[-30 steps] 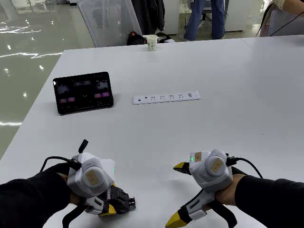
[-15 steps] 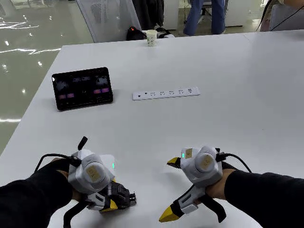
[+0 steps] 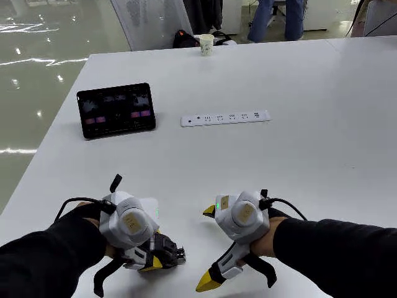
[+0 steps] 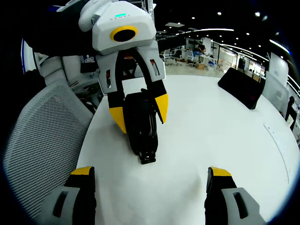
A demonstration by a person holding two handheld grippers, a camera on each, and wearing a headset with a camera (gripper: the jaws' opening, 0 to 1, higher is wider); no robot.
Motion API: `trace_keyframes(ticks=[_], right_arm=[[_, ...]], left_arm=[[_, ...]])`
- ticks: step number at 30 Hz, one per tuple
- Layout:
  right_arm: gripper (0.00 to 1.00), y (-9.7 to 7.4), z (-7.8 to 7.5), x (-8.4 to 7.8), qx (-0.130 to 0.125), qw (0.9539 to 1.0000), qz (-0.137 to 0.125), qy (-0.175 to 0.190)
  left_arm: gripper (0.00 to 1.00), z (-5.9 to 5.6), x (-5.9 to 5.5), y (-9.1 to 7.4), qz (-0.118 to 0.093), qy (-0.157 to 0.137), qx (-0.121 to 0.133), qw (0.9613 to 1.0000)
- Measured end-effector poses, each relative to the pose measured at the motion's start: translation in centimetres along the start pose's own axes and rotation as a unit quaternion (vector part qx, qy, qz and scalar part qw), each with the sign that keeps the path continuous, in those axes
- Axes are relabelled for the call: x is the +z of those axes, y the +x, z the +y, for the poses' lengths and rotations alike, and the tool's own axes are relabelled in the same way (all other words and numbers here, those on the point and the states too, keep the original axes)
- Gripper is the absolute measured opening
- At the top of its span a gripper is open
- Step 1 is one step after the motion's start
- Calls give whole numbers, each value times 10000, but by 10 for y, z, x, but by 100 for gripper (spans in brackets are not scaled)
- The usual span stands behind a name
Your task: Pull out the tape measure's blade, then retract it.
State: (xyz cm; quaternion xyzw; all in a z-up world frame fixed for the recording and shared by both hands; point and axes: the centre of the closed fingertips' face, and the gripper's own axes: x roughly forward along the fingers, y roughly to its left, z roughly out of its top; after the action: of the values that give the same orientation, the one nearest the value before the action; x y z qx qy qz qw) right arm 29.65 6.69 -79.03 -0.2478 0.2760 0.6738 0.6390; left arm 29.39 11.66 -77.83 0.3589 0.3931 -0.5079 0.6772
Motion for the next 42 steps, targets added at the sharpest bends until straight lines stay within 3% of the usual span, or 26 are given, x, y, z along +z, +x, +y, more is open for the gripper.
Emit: trace_keyframes(ticks=[13, 16, 18, 21, 29, 42], right_arm=[[99, 16, 3, 11, 115, 9997, 25, -235], [75, 17, 4, 10, 186, 9989, 93, -411], [74, 20, 4, 10, 216, 9991, 109, -336], [57, 21, 5, 8, 272, 9984, 160, -464], [32, 28, 6, 7, 253, 9979, 195, -563], [13, 35, 9, 7, 440, 9944, 445, -853]], left_arm=[[30, 0, 1, 1, -47, -43, 24, 10000], [30, 0, 1, 1, -51, -43, 27, 10000], [31, 0, 1, 1, -63, -50, 33, 10000], [31, 1, 1, 1, -83, -71, 48, 9999], [31, 1, 1, 1, -104, -74, 41, 9999], [31, 0, 0, 1, -101, -85, 77, 9999]])
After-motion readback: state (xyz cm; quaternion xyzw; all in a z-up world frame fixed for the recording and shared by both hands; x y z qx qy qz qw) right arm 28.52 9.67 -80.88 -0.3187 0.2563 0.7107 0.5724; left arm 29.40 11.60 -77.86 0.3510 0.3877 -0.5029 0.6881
